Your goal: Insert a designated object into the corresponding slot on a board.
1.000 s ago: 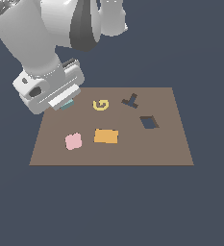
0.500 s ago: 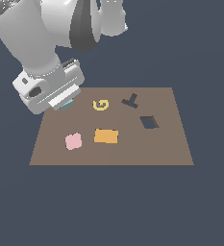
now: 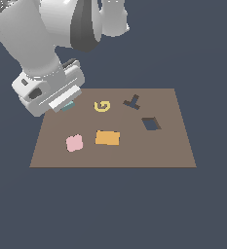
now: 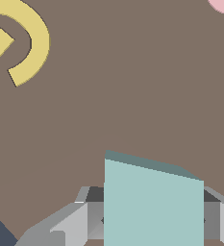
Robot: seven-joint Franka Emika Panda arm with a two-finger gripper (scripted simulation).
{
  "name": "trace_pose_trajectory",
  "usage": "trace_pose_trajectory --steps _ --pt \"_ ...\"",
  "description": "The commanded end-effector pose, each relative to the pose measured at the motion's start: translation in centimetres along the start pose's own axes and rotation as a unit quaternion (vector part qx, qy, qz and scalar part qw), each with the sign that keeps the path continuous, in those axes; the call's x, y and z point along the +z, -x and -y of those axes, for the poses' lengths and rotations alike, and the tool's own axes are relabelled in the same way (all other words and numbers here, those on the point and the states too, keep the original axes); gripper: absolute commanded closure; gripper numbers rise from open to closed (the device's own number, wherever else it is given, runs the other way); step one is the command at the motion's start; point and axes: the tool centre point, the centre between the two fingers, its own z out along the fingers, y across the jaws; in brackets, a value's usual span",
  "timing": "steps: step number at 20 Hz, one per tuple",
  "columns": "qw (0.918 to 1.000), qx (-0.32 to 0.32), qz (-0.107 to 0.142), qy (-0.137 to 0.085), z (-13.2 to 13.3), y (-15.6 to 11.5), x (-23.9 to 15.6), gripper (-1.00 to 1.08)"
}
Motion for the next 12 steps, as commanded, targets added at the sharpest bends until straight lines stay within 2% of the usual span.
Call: trace_pose_trajectory --steps 1,7,12 --pt "0.9999 -0.011 0.0 0.0 -0.3 -0.2 0.0 1.08" --pt "0.9981 -0.062 0.0 0.0 -1.5 -1.4 -0.1 1.08" --pt "0.9917 -0.128 0.0 0.001 -2.8 -3.1 -0.1 1.08"
